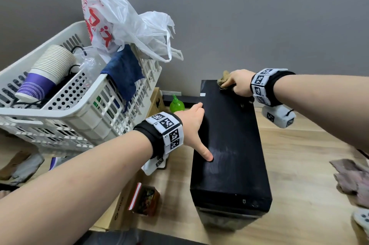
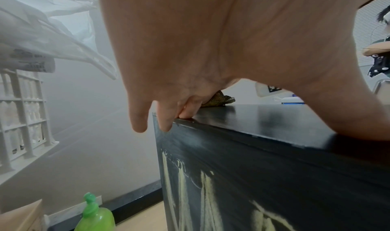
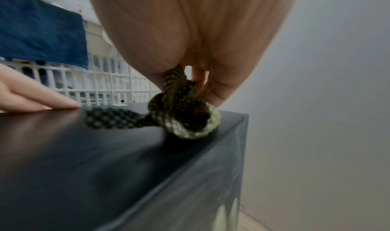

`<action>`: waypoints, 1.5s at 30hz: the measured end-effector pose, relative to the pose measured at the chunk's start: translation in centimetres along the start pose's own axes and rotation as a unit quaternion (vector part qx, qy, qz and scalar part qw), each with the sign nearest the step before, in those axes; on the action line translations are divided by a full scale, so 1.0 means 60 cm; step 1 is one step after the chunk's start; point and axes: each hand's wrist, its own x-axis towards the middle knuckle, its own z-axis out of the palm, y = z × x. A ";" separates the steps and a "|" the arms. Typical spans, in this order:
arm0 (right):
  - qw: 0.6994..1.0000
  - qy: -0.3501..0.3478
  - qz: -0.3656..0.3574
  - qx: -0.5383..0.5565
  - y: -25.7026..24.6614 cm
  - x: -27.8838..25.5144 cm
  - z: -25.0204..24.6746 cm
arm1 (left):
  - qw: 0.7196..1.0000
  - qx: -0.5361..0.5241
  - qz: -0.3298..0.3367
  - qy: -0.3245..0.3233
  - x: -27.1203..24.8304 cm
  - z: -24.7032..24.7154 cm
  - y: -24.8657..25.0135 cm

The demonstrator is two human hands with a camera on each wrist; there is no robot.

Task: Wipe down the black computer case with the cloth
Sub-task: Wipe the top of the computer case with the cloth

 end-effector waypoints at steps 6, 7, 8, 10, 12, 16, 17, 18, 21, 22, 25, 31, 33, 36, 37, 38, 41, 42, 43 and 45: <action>0.998 -0.023 -0.053 0.038 -0.036 -0.059 0.028 | 1.000 -0.029 -0.006 -0.003 0.004 0.014 -0.007; 0.997 -0.024 -0.060 0.041 -0.042 -0.072 0.031 | 0.999 -0.043 -0.002 0.007 0.002 0.019 -0.010; 0.997 -0.024 -0.067 0.044 -0.048 -0.089 0.035 | 0.998 -0.061 0.004 0.019 -0.003 0.028 -0.014; 0.995 -0.027 -0.076 0.051 -0.061 -0.125 0.044 | 0.993 -0.108 0.019 0.037 -0.015 0.050 -0.025; 0.995 -0.027 -0.079 0.057 -0.076 -0.161 0.050 | 0.986 -0.156 0.028 0.059 -0.029 0.072 -0.032; 0.992 -0.024 -0.090 0.086 -0.106 -0.227 0.058 | 0.979 -0.200 0.017 0.045 -0.054 0.086 -0.041; 0.991 -0.027 -0.096 0.095 -0.111 -0.241 0.061 | 0.978 -0.201 0.015 0.044 -0.059 0.084 -0.042; 0.989 -0.031 -0.101 0.102 -0.116 -0.254 0.064 | 0.979 -0.197 0.016 0.045 -0.067 0.081 -0.042; 0.986 -0.050 -0.114 0.114 -0.131 -0.288 0.069 | 0.984 -0.168 0.025 0.048 -0.091 0.080 -0.028; 0.985 -0.055 -0.117 0.115 -0.134 -0.295 0.072 | 0.985 -0.163 0.027 0.048 -0.096 0.082 -0.021; 0.984 -0.058 -0.125 0.116 -0.137 -0.319 0.077 | 0.987 -0.155 0.011 0.034 -0.110 0.094 0.003; 0.988 0.014 -0.101 0.118 -0.119 -0.358 0.092 | 0.967 -0.235 -0.092 0.023 -0.130 0.120 0.038; 0.985 0.074 -0.057 0.147 -0.103 -0.365 0.095 | 0.930 -0.329 -0.164 -0.012 -0.140 0.136 0.048; 0.965 0.138 0.078 0.209 -0.065 -0.371 0.102 | 0.869 -0.456 -0.186 -0.054 -0.147 0.164 0.072; 0.954 0.138 0.139 0.227 -0.050 -0.370 0.109 | 0.853 -0.483 -0.192 -0.050 -0.148 0.172 0.081; 0.942 0.125 0.194 0.243 -0.036 -0.372 0.118 | 0.837 -0.507 -0.200 -0.043 -0.147 0.180 0.088; 0.895 0.056 0.240 0.371 -0.015 -0.384 0.156 | 0.798 -0.562 -0.215 -0.043 -0.140 0.201 0.095; 0.873 0.034 0.230 0.428 -0.019 -0.389 0.170 | 0.787 -0.575 -0.218 -0.049 -0.140 0.204 0.094; 0.853 0.016 0.219 0.473 -0.026 -0.394 0.185 | 0.775 -0.590 -0.221 -0.048 -0.139 0.208 0.092; 0.828 0.008 0.207 0.520 -0.044 -0.399 0.207 | 0.753 -0.619 -0.223 -0.023 -0.138 0.210 0.093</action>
